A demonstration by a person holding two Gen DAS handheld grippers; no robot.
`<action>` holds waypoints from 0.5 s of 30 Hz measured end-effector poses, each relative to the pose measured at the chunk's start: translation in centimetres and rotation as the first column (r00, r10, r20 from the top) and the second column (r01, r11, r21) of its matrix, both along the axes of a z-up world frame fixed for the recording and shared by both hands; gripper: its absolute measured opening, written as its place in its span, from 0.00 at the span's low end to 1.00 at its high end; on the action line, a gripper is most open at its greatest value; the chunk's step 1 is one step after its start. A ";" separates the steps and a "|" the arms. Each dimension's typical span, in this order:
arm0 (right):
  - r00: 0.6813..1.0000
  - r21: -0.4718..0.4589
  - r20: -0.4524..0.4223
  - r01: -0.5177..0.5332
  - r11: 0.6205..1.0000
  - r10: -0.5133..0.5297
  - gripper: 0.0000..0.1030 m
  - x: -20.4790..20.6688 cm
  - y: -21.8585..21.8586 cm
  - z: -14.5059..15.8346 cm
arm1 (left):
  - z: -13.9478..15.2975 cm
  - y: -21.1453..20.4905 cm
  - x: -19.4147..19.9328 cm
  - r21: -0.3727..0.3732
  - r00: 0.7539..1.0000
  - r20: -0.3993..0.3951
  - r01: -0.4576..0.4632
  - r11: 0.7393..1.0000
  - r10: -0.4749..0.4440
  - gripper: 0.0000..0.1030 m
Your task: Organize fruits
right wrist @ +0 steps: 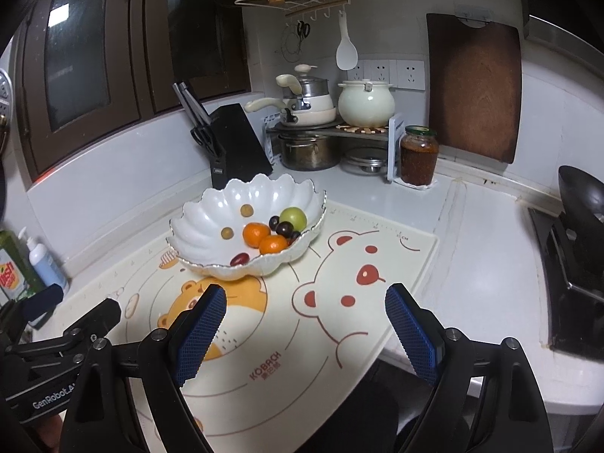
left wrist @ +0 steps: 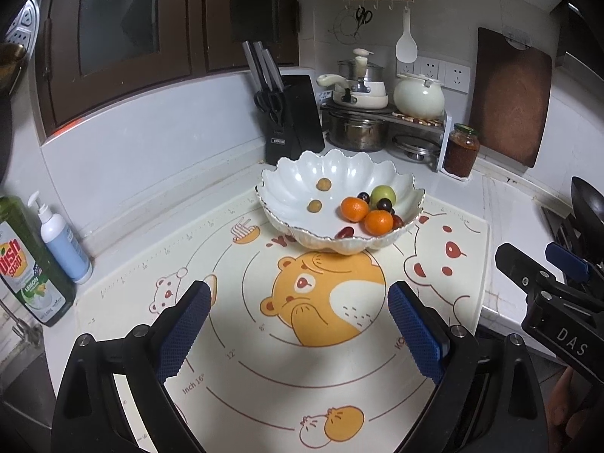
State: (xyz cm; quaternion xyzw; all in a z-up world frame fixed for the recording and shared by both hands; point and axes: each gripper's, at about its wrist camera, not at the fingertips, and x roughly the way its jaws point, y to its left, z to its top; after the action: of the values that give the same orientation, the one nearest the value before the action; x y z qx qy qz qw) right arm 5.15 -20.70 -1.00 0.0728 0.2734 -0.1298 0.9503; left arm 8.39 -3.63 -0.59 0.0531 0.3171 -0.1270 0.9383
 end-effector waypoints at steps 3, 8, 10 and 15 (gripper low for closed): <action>1.000 -0.003 0.004 -0.004 1.000 0.004 0.84 -0.7 0.3 0.0 | 0.0 0.2 -0.4 0.002 1.000 0.000 -0.003 1.000 0.003 0.93; 1.000 0.005 0.003 -0.017 1.000 0.017 0.84 -1.5 0.8 -0.3 | -0.2 0.6 -1.5 0.005 1.000 -0.004 -0.014 1.000 0.014 0.93; 1.000 0.005 0.002 -0.023 1.000 0.023 0.84 -1.9 1.0 -0.5 | -0.4 1.0 -2.0 0.008 1.000 -0.007 -0.021 1.000 0.021 0.93; 0.999 -0.011 -0.004 -0.035 0.999 0.035 0.84 -2.3 1.6 -0.7 | -1.0 1.7 -2.4 0.005 0.999 -0.030 -0.035 0.999 0.035 0.93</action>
State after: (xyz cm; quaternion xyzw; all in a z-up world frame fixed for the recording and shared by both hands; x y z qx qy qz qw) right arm 2.82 -19.11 -1.67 0.0625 0.2757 -0.1146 0.9523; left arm 5.96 -1.92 -1.63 0.0475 0.3323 -0.1106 0.9355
